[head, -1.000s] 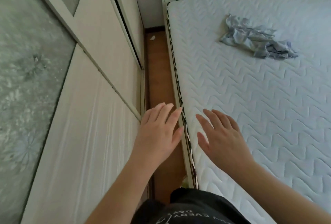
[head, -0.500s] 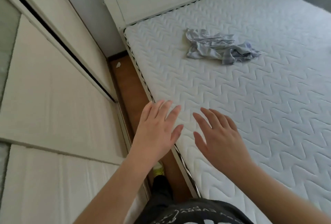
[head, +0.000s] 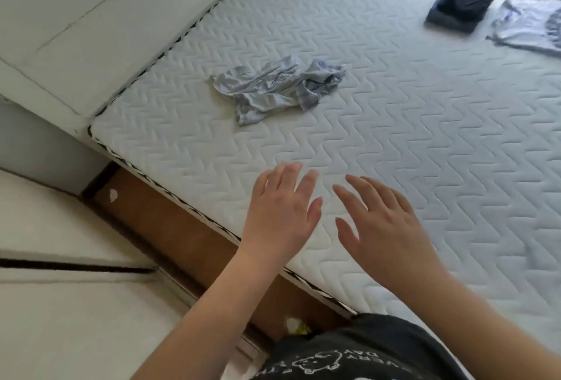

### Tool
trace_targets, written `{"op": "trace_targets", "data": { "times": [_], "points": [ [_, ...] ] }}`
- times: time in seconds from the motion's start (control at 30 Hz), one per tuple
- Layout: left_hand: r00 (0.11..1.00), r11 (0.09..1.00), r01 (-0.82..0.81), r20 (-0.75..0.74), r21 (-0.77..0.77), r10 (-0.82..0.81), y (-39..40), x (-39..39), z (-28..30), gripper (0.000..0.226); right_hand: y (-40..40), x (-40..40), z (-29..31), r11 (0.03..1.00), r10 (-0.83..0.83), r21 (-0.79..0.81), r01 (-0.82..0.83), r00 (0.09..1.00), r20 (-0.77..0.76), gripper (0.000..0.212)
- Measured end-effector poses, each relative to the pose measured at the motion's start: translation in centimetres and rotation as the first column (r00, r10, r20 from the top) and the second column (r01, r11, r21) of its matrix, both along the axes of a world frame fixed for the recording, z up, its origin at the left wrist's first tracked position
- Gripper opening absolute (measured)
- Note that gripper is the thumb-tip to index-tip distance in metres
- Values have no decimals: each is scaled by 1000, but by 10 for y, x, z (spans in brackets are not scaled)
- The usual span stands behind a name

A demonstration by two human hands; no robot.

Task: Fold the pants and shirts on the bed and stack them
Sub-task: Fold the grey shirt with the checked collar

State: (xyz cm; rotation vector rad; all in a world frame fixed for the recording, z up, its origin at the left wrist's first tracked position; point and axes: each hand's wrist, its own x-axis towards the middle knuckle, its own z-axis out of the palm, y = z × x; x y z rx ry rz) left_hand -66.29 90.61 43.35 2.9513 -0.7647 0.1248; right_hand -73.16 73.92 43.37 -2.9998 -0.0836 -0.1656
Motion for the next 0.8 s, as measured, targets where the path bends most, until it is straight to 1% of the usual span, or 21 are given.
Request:
{"op": "trace_targets", "data": {
  "times": [0.07,0.2,0.27,0.33,0.47,0.53,0.63,0.73,0.8],
  "points": [
    [997,997,73,-10,19,-73,-4,13,1,45,-3,4,2,998,-64,12,64,998,-7,49],
    [988,986,157,-18,49,-156,-7,33,0,47,-13,16,3,987,-158,36,159,987,-19,49],
    [981,980,191,12,51,-192,-13,43,-3,49,-18,24,-1,983,-177,35,178,984,-6,49],
    [976,975,215,29,60,-217,-18,50,-6,53,-24,35,-5,986,-161,38,161,987,-19,49],
    [983,981,180,24,74,-182,-12,60,-8,55,-28,60,-7,981,-188,34,192,977,-106,52],
    [987,984,154,40,90,-158,-4,65,-9,56,-27,72,-7,975,-212,45,217,973,-86,51],
    [985,983,150,68,107,-158,4,77,-11,57,-20,87,-9,977,-196,68,202,977,-82,50],
    [985,983,156,56,102,-162,15,94,-12,56,-6,101,-10,981,-180,62,185,980,-85,49],
    [982,980,170,63,99,-177,26,109,-13,54,8,111,-12,979,-190,62,193,980,-56,48]
  ]
}}
